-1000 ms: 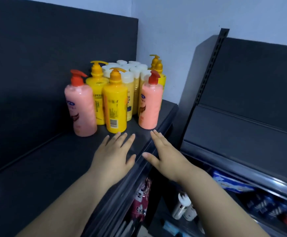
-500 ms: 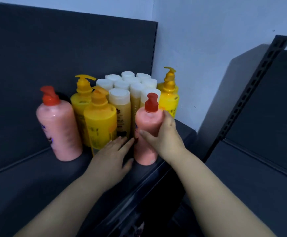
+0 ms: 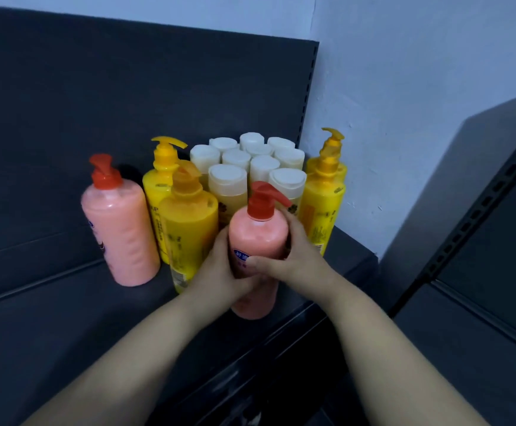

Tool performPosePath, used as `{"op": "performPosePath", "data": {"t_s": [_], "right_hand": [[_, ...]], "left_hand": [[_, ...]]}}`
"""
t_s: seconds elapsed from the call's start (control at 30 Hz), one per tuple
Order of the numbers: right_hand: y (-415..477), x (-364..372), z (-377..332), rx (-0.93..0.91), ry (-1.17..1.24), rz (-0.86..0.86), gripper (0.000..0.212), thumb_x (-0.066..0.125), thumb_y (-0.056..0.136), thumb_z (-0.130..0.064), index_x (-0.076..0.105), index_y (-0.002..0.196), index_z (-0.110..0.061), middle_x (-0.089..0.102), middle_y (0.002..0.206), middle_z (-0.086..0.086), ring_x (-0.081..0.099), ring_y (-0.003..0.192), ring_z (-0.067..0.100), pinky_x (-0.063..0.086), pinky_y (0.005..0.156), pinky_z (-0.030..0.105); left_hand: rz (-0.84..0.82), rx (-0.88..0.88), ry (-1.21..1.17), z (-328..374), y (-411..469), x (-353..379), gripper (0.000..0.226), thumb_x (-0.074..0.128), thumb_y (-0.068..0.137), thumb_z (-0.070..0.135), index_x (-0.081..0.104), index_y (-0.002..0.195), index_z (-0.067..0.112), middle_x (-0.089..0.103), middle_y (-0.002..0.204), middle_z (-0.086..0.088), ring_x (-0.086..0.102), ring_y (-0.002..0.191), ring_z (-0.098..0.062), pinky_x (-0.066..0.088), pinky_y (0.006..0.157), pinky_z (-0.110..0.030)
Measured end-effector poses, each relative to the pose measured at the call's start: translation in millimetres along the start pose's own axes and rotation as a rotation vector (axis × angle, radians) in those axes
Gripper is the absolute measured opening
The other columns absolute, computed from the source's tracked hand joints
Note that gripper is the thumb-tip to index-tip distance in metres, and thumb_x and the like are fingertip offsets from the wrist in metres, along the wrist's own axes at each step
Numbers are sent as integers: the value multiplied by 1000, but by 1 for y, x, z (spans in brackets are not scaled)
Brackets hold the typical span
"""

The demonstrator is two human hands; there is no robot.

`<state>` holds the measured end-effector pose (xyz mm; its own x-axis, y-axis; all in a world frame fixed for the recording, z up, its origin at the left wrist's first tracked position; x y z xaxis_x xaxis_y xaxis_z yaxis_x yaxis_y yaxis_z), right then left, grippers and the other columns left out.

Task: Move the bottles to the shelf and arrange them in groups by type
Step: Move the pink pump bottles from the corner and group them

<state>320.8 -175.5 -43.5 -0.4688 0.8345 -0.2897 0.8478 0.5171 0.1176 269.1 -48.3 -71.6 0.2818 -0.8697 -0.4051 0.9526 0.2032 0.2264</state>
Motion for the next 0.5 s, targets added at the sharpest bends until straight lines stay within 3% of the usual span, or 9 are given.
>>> {"op": "performPosePath", "data": {"t_s": [0.07,0.17,0.23,0.3,0.4,0.5], "right_hand": [[-2,2,-4,-36,-39,101,98,90,56,-20,25,126,-42,39,117,-31,43,106,-14,36,84,-1],[-4,1,2,-47,-64,228,100,93,51,-23,28,126,-36,44,122,-15,45,110,0,36,91,11],[-6,1,10,-17,-67,235,97,92,53,-23,33,130,-29,47,124,-10,47,112,5,39,89,15],[-9,4,19,23,-66,206,93,91,54,-22,36,130,-24,51,122,-7,53,108,6,42,79,8],[-14,6,21,34,-47,206,80,90,57,-18,38,117,-25,54,112,-8,50,93,-12,40,66,-2],[-20,7,12,32,-44,173,79,90,56,-22,36,112,-28,50,103,-20,47,87,-16,39,63,-3]], "left_hand": [[109,-43,22,-7,3,8,95,86,55,33,34,133,23,48,129,8,49,116,-8,48,93,-26],[239,-99,112,-16,7,18,99,80,44,49,42,128,15,55,121,-3,55,112,-21,50,91,-43],[242,-134,155,-19,8,24,92,78,46,54,48,123,12,58,115,-6,56,108,-24,50,90,-44],[247,-124,96,-16,6,26,88,80,51,52,47,122,12,58,114,-2,57,105,-18,51,88,-37],[226,-108,-5,-4,-2,26,92,85,61,30,31,134,14,45,118,10,48,105,-6,41,83,-22],[232,-60,-16,3,-15,18,96,85,55,40,33,133,21,48,122,12,52,108,-3,47,87,-24]]}}
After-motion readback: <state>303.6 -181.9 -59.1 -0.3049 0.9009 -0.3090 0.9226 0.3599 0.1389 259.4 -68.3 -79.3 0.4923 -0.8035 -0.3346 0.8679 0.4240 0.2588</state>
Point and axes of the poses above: each hand's wrist, its own y-axis towards the middle knuckle, its own x-axis out of the palm, z = x × y, the point moved 6 cm from there along y, towards the middle knuckle
